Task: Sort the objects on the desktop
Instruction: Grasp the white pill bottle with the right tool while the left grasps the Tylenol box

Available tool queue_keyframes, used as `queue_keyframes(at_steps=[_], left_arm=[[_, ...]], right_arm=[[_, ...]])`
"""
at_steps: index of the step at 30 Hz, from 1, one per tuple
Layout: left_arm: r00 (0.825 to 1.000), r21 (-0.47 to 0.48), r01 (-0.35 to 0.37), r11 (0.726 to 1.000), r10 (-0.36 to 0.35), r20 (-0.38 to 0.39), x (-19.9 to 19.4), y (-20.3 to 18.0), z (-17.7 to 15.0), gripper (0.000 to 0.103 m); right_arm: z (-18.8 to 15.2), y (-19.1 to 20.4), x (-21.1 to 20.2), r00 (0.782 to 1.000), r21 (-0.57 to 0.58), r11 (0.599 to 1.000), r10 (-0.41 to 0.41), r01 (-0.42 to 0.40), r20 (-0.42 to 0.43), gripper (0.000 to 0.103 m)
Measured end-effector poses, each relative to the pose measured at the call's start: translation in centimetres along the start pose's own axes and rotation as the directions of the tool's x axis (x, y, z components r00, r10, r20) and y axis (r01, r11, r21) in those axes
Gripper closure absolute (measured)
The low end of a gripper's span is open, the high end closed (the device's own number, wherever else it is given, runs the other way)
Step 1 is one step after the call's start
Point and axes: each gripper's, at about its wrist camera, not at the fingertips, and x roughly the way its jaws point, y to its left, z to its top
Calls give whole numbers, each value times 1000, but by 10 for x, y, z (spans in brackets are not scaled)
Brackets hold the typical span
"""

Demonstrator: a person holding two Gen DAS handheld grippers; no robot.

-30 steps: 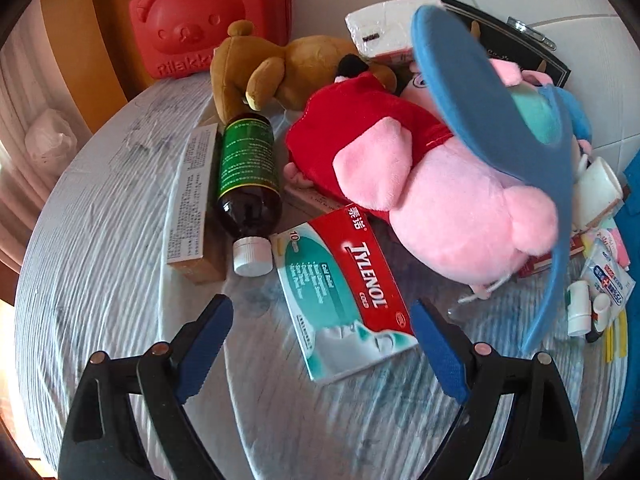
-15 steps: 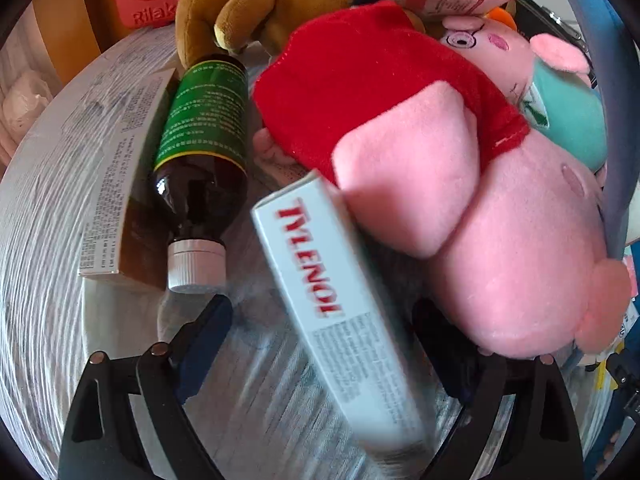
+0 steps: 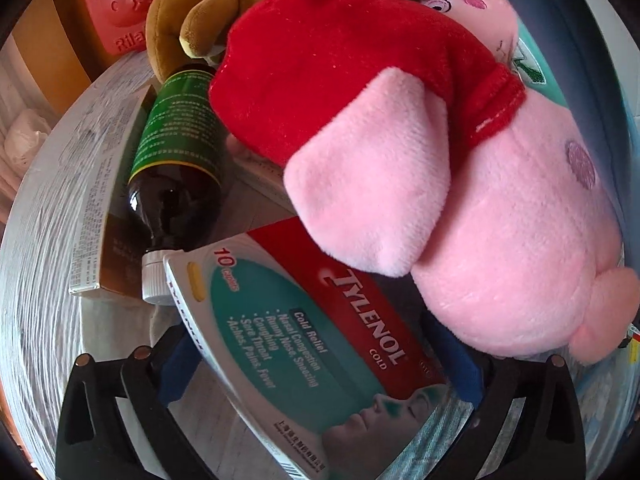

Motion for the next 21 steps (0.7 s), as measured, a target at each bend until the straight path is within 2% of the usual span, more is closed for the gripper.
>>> queue_keyframes(at_steps=[1,4,6,7,8,10,11,12,14,16,18,21], left_arm=[[1000,1,0,1000,0,2,0,-1,0,0],[1000,5,-1,1000,1,12,-2,-2,-1,0],[1000,7,0,1000,0,18,-2,-3,-4,0],[1000,6,0,1000,-1,19,-2,-3,-5,0],[1000,6,1,1000,-1,18,-3,-3,-5,0],[1000,1,-2,1000,2,13,-4,-3,-5,1],[1000,-3,-6,1000,6,18,-5,-4,-7,4],[1000,-10,-8,1000,9,27,-7,-3,-9,7],[999,-23,-13,1000,14,45,-14,0,-14,27],[998,-27,-11,1000,13,54,-19,3,-18,33],[998,-19,-9,1000,10,62,-21,4,-23,34],[998,-16,-7,1000,8,65,-23,6,-22,34]], right_arm=[[1,-3,3,999,20,999,43,-43,-22,0],[3,0,2,999,6,999,43,-43,-23,0],[1,7,7,998,-46,998,-52,51,-34,0],[-2,15,14,990,-101,986,-137,132,-44,0],[-6,22,18,984,-150,974,-175,169,-29,0],[-7,20,20,987,-109,982,-160,155,-34,0],[-6,18,19,988,-76,987,-148,144,-50,1],[-7,16,15,992,-49,992,-117,115,-45,6],[-10,14,4,995,-40,995,-95,94,-18,8],[-15,11,-8,996,-43,995,-93,93,17,18],[-20,4,-16,997,-30,997,-70,71,28,30],[-22,-6,-19,999,-15,1000,-27,27,39,32]])
